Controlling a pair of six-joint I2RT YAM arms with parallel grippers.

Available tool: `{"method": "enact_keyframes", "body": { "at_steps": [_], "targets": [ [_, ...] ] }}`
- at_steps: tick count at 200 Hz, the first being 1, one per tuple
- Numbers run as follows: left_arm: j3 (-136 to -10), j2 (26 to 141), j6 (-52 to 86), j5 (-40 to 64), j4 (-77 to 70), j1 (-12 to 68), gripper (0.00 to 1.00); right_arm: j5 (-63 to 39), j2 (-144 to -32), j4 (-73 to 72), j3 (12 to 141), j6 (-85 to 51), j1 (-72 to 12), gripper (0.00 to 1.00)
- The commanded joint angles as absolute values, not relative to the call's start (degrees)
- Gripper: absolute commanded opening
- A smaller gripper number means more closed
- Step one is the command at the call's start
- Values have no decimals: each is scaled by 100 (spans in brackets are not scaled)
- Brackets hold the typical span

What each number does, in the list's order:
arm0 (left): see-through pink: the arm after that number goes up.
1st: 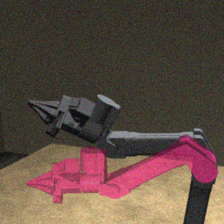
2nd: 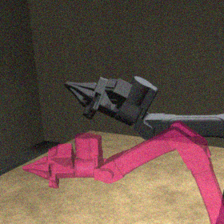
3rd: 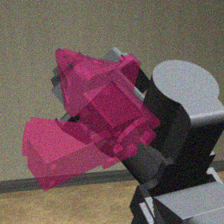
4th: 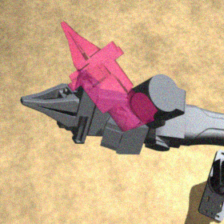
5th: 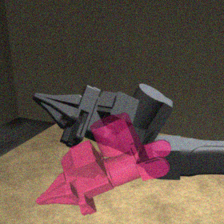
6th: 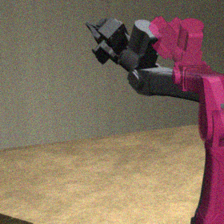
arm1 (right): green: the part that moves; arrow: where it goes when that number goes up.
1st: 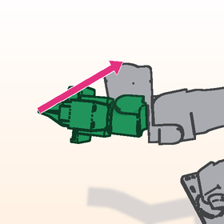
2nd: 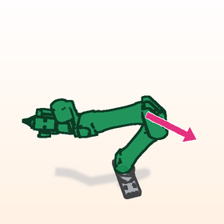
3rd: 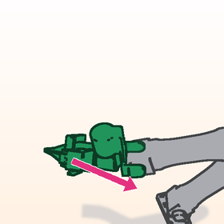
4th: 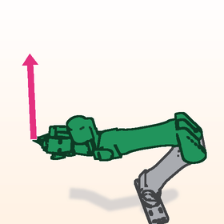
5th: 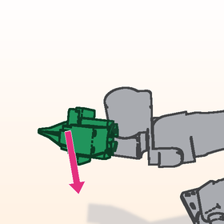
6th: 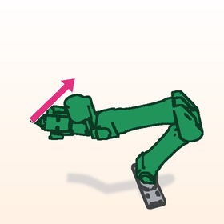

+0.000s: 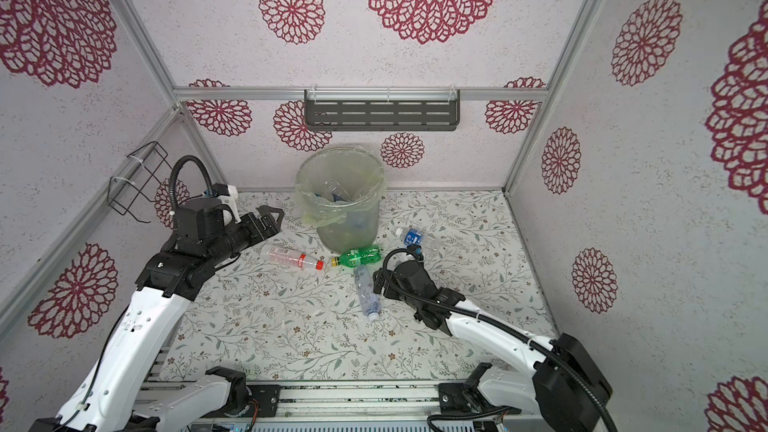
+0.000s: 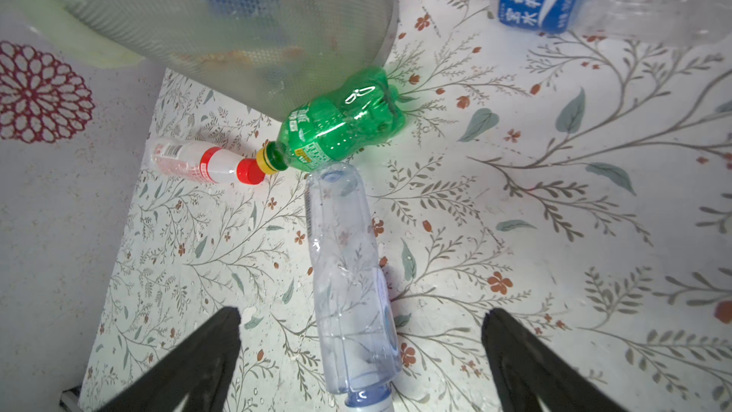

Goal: Throw the plastic bottles in the bin
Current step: Pick up the plastic bottle from the center of the table.

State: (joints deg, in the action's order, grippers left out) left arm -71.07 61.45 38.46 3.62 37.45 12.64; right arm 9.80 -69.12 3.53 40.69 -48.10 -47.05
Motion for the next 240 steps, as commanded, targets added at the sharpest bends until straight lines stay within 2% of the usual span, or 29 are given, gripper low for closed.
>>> {"method": "enact_keyframes", "body": {
  "at_steps": [1,77,240],
  "targets": [
    [-6841,6089,3978,411,3665,1195,97,1173,-7168,605,4475,-4380,-4956,99],
    [-5625,5573,4379,475,3400,1161,97,1701,-7821,1050,4896,-4587,-5201,99],
    [-4393,5117,4692,489,3138,1166,97,1353,-9235,1593,5797,-4764,-5343,99]
  ]
}}
